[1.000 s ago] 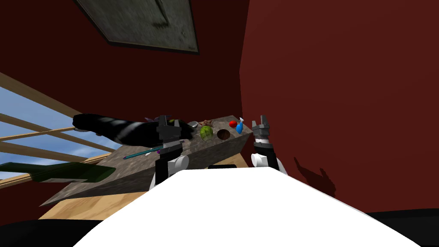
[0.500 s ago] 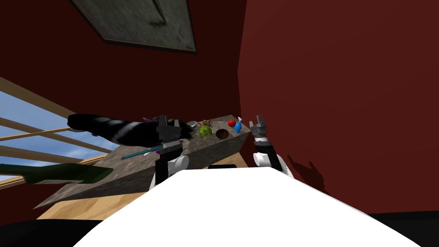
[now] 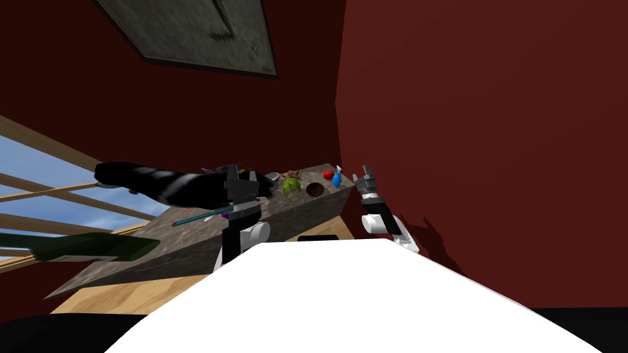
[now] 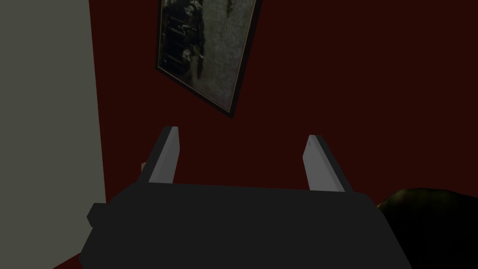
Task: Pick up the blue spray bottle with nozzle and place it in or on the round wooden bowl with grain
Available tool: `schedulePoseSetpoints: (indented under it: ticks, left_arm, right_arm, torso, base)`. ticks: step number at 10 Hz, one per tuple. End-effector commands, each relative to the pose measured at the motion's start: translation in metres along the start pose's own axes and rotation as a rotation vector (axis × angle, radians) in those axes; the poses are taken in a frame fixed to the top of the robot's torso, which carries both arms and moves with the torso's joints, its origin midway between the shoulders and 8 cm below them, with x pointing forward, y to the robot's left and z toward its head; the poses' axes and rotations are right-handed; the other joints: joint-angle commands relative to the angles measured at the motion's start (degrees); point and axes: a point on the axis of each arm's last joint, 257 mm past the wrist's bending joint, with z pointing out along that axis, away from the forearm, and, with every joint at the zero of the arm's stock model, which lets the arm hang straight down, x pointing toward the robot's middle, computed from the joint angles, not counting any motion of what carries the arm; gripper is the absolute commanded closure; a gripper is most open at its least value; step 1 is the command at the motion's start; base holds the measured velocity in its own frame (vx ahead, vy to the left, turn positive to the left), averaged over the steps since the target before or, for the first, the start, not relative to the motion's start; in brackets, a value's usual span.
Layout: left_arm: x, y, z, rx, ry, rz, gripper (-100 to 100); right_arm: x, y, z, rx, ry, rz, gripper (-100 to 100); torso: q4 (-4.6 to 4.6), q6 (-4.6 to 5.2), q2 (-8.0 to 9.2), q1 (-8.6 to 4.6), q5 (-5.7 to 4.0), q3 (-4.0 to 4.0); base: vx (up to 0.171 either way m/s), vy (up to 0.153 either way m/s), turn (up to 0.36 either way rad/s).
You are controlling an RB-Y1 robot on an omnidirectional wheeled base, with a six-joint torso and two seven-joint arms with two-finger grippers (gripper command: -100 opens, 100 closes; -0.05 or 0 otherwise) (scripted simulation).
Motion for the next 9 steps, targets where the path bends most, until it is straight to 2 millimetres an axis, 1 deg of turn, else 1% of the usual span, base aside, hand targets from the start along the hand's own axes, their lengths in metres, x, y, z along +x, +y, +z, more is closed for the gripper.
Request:
schedulePoseSetpoints:
  ticks: [1, 2, 4, 5, 6, 9]
  left_arm:
    - [0.000, 0.000, 0.000, 0.000, 0.000, 0.000, 0]
    - [0.000, 0.000, 0.000, 0.000, 0.000, 0.000, 0]
    - [0.000, 0.000, 0.000, 0.000, 0.000, 0.000, 0]
    - [0.000, 0.000, 0.000, 0.000, 0.000, 0.000, 0]
    - [0.000, 0.000, 0.000, 0.000, 0.000, 0.000, 0]
    - [0.000, 0.000, 0.000, 0.000, 0.000, 0.000, 0]
  right_arm:
    - [0.001, -0.010, 0.007, 0.035, -0.001, 0.068, -100]
    - [0.000, -0.014, 0.007, 0.049, -0.004, 0.068, -100]
    - [0.000, -0.029, 0.016, 0.100, -0.010, 0.164, -100]
    - [0.000, -0.032, 0.016, 0.112, -0.012, 0.164, -100]
    - [0.000, -0.042, 0.020, 0.145, -0.018, 0.214, -100]
    - [0.003, -0.060, 0.029, 0.203, -0.027, 0.315, -100]
  torso:
    - [0.00, 0.00, 0.00, 0.00, 0.00, 0.00]
    - [0.01, 0.00, 0.04, -0.02, 0.00, 0.02]
    - [0.00, 0.00, -0.02, -0.02, -0.01, -0.01]
    - [0.00, 0.00, 0.01, -0.08, -0.02, 0.01]
    - [0.00, 0.00, -0.01, -0.03, -0.01, 0.00]
    - [0.00, -0.01, 0.01, 0.02, 0.00, 0.01]
  base:
    - [-0.060, -0.027, -0.072]
    - [-0.045, -0.023, -0.022]
    - [-0.049, -0.041, -0.060]
    - [-0.041, -0.032, -0.017]
    - [-0.039, -0.030, -0.037]
    - [-0.052, -0.025, -0.050]
